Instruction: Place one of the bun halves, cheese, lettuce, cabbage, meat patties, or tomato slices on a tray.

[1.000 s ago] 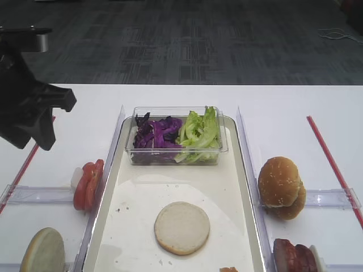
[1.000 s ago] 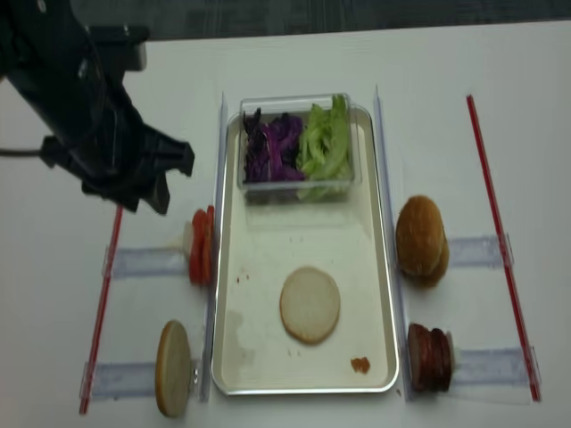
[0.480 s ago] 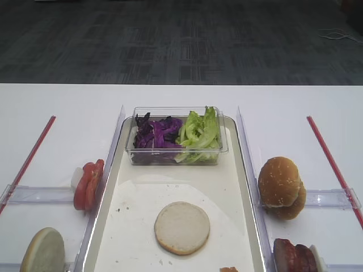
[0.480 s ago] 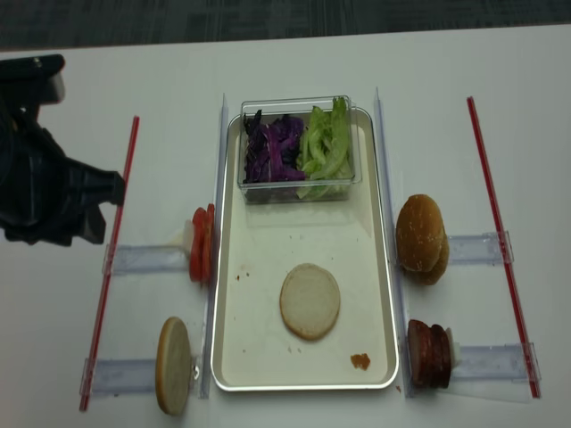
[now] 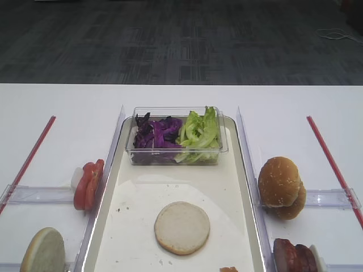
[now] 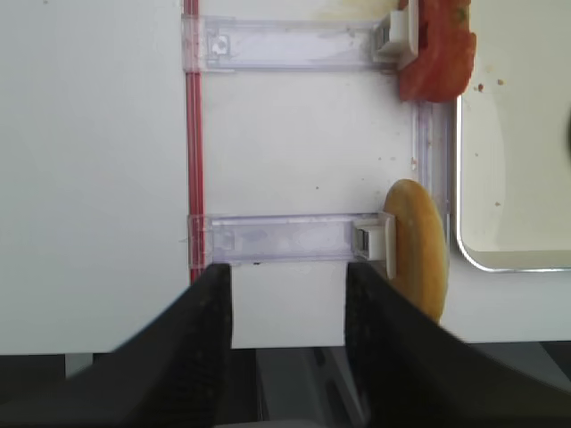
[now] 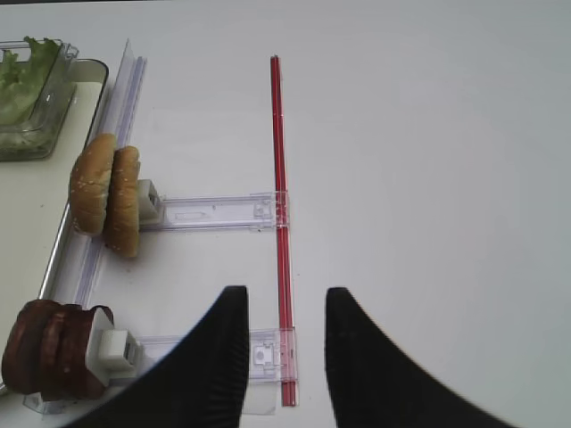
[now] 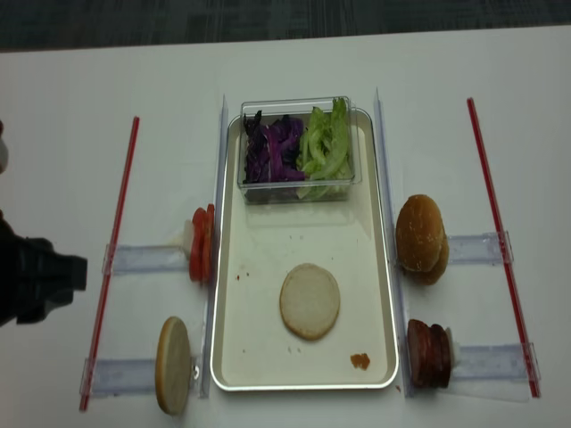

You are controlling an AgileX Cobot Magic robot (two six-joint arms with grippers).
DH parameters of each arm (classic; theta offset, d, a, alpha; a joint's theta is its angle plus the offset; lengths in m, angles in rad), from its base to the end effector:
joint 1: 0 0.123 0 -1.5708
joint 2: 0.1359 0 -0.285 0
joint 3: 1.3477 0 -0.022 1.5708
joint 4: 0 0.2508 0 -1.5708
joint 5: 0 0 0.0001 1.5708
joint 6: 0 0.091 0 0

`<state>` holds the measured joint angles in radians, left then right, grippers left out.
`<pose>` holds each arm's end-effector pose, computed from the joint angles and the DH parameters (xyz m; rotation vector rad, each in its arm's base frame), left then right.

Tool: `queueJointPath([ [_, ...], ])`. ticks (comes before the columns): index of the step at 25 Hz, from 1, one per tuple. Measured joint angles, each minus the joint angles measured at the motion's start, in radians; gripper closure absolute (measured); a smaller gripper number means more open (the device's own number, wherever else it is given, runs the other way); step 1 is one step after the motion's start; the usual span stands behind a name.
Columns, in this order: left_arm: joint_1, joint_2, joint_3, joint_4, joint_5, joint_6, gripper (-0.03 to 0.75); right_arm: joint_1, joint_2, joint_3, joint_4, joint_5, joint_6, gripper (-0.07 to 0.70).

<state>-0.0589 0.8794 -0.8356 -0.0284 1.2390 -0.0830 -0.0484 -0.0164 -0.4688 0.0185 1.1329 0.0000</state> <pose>0.1322 -0.0102 0.3133 -0.0391 2.7681 -0.0768 -0.0070 0.0019 0.2629 0.0501 2.1306 -0.0061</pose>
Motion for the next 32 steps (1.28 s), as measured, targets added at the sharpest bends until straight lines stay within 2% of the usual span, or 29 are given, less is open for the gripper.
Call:
queueJointPath([
  [5,0.000,-0.175,0.061,0.000,0.010,0.002,0.427,0.000,0.000,0.000,0.000,0.000,0.000,0.386],
  [17,0.000,-0.596,0.110,0.000,0.027,0.024,0.427,0.000,0.000,0.000,0.000,0.000,0.000,0.386],
  [24,0.000,-0.732,0.149,0.015,0.035,0.025,0.428,0.000,0.000,0.000,0.000,0.000,0.000,0.386],
  [32,0.001,-0.872,0.254,0.028,0.039,0.027,0.428,0.000,0.000,0.000,0.000,0.000,-0.006,0.386],
])
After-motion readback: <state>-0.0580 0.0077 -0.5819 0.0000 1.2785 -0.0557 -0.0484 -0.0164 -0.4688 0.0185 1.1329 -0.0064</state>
